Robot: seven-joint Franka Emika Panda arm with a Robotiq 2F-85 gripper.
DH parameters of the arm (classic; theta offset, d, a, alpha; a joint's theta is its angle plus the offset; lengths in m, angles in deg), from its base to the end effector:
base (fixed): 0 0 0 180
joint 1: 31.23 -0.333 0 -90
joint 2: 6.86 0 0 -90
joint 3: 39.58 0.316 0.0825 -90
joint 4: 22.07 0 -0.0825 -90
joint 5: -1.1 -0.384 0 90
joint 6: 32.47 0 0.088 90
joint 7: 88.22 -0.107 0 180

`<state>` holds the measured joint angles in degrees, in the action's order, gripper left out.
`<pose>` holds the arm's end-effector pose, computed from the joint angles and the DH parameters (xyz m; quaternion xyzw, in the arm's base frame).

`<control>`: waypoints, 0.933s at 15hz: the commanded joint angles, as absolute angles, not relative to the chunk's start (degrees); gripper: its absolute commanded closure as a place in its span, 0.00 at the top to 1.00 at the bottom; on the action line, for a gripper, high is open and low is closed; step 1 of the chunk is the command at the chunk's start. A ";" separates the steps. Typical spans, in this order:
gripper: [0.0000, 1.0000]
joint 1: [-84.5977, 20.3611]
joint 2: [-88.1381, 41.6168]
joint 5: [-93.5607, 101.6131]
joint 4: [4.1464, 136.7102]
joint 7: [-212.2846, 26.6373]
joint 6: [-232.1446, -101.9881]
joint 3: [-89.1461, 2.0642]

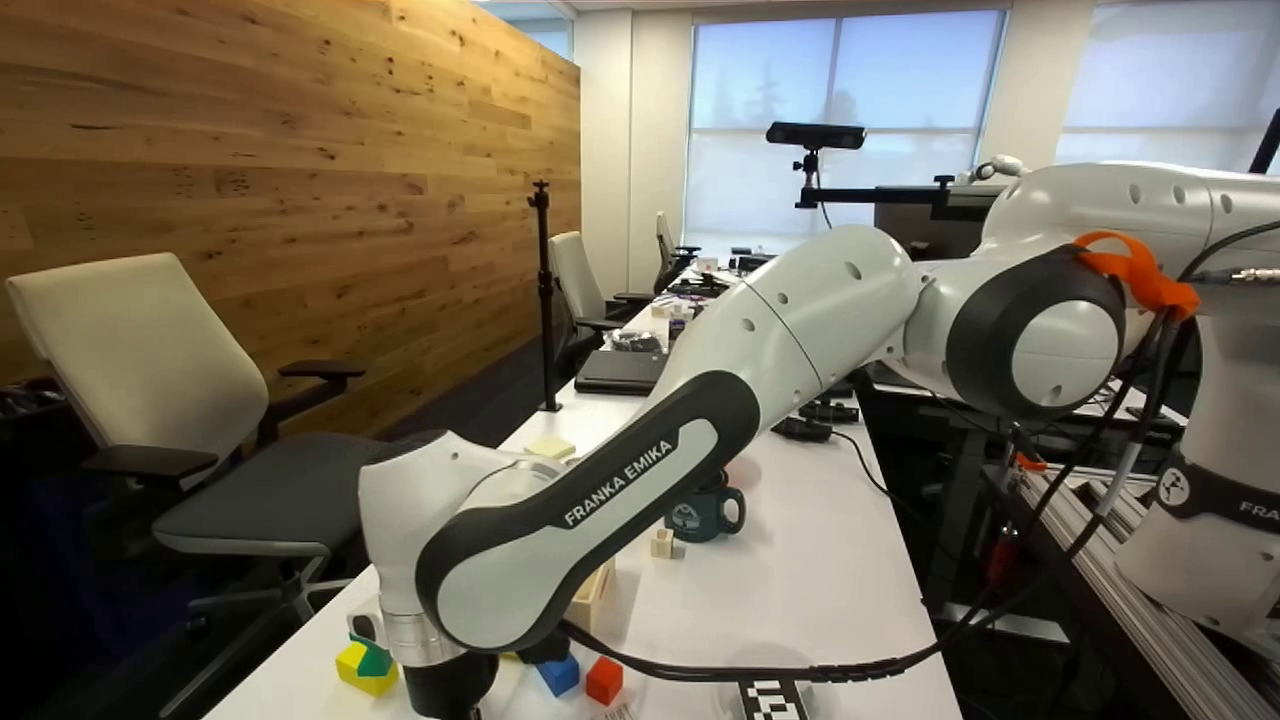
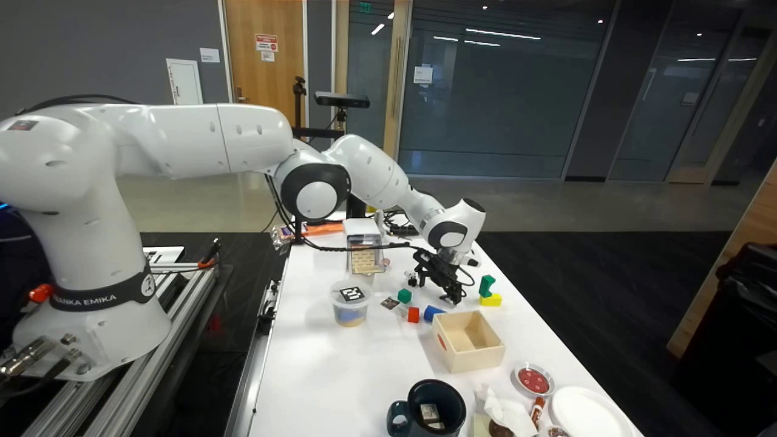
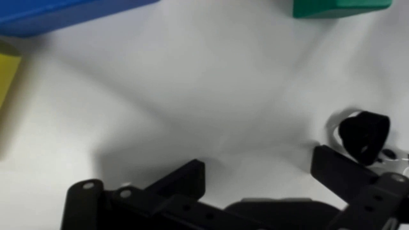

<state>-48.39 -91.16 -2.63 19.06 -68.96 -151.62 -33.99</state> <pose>0.7128 0.2639 0.0132 -0.9488 -0.3017 0.0543 0.0766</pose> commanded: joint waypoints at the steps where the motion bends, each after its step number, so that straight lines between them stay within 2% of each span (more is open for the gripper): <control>1: 1.00 -48.37 -90.56 -2.66 20.14 -68.98 -152.11 -34.01; 7: 1.00 -48.49 -89.48 -2.94 22.35 -69.50 -154.04 -33.84; 14: 1.00 -50.09 -82.10 -2.12 29.13 -70.36 -165.55 -34.95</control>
